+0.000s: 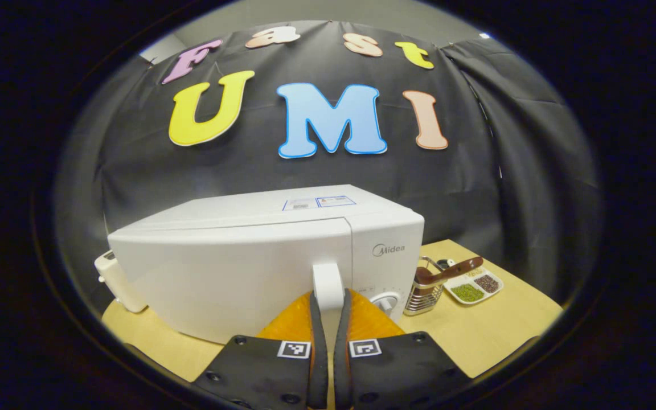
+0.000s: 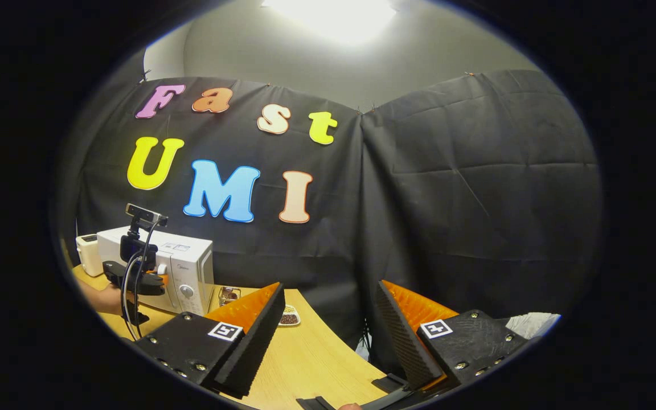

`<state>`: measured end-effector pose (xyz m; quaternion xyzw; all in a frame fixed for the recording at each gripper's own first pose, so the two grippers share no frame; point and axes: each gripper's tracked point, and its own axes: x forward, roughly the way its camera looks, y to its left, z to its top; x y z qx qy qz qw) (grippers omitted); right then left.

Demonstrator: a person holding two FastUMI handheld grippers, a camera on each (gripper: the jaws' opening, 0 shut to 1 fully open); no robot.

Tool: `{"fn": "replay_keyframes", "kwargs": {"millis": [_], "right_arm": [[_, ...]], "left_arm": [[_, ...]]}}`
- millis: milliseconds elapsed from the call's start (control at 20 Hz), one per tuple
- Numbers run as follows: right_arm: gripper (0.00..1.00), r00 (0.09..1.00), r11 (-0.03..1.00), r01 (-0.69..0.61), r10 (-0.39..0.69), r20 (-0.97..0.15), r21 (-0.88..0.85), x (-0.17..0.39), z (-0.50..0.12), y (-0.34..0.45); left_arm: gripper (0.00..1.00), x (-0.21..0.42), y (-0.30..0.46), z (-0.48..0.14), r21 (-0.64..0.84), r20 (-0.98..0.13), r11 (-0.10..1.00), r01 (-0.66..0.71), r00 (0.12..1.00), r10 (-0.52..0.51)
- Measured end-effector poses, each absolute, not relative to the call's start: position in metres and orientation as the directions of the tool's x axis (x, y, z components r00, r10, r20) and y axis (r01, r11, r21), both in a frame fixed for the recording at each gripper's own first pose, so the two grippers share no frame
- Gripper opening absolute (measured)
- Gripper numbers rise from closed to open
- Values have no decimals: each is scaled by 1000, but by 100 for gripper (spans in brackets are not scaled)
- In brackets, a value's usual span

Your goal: Open the microwave oven with the left hand, put the food in, and close the microwave oven.

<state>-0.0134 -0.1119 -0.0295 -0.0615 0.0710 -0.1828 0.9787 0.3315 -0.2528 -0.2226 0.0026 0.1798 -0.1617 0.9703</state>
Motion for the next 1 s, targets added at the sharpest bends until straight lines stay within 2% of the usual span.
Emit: {"fn": "replay_keyframes", "kwargs": {"millis": [50,200,250,300,450,750,1000], "right_arm": [[98,923,925,348,-366,-117,-150,-14,-30,-115],[98,926,929,342,-359,-121,-139,-13,-31,-121],[94,929,934,331,-347,-127,-131,-11,-34,-120],[98,932,938,322,-338,-132,-127,-9,-36,-120],[98,949,955,279,-290,-121,-101,-4,-35,-113],[97,987,991,126,-129,-98,-37,4,-34,-87],[98,995,999,-19,22,-96,30,6,-39,-66]], "left_arm": [[11,324,-250,-226,-63,-365,951,302,880,-304],[10,301,-243,-215,-42,-321,949,314,895,-310],[10,294,-241,-217,-54,-326,946,320,890,-319],[10,289,-238,-219,-63,-334,945,322,885,-324],[10,273,-229,-217,-38,-340,945,323,885,-317],[10,223,-196,-214,-27,-357,958,286,892,-276],[10,180,-152,-210,14,-374,979,204,909,-184]]}}
